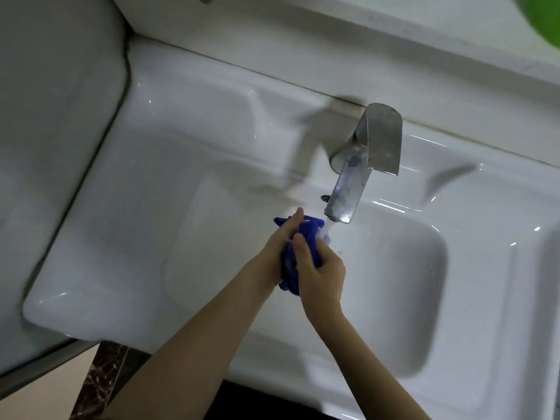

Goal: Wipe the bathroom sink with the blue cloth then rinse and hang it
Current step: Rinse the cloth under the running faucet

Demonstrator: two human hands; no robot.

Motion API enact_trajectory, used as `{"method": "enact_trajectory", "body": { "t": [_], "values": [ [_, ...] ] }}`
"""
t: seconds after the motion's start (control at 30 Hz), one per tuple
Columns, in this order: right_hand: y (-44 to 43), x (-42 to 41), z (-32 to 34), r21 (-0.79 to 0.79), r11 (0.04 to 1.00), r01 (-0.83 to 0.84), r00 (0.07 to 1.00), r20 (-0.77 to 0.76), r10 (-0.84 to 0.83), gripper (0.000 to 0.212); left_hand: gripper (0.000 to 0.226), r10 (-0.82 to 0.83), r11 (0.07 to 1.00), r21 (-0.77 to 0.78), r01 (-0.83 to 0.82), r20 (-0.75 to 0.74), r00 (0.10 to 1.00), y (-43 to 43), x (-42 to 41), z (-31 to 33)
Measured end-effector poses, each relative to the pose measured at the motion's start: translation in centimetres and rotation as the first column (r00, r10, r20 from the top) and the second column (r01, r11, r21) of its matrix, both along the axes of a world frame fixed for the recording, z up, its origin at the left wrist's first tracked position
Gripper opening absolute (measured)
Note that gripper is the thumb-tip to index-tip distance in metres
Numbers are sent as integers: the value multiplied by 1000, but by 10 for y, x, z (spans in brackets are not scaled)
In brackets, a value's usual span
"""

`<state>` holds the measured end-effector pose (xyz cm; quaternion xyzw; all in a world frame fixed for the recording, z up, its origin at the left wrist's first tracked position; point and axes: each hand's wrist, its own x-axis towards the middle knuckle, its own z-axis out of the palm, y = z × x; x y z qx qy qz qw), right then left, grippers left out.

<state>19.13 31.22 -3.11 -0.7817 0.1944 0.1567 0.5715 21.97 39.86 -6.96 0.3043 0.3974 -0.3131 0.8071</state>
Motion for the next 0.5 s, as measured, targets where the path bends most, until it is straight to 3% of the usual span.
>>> {"method": "enact_trajectory", "body": {
  "t": [0.07, 0.1, 0.17, 0.23, 0.33, 0.4, 0.5],
  "values": [
    [-3, 26, -8, -261, 964, -47, 999, 14, 52, 44, 45, -32, 999, 39, 33, -10, 999, -19, -3, 7],
    [-8, 46, -11, -351, 935, -51, 998, -52, 35, 41, 46, -24, 994, 109, 27, -29, 999, -27, -4, 6],
    [-19, 71, -15, -301, 953, -38, 990, -143, -6, 30, 47, 4, 968, 251, 4, -33, 999, -34, -1, 6],
    [-14, 54, -16, -194, 980, -32, 993, -115, 10, 36, 45, 24, 950, 312, -8, -47, 999, -22, 9, 2],
    [5, 11, -8, -198, 966, -166, 985, 12, 172, 43, 35, -31, 983, 176, 43, -71, 997, -4, 11, -3],
    [0, 36, -11, -284, 943, -174, 985, -39, 170, 43, 45, -38, 985, 161, 53, -97, 995, -15, -2, -2],
    [-14, 76, -16, -344, 915, -209, 973, -163, 161, 41, 30, -37, 982, 183, 50, -74, 997, -30, -9, 4]
  ]
}}
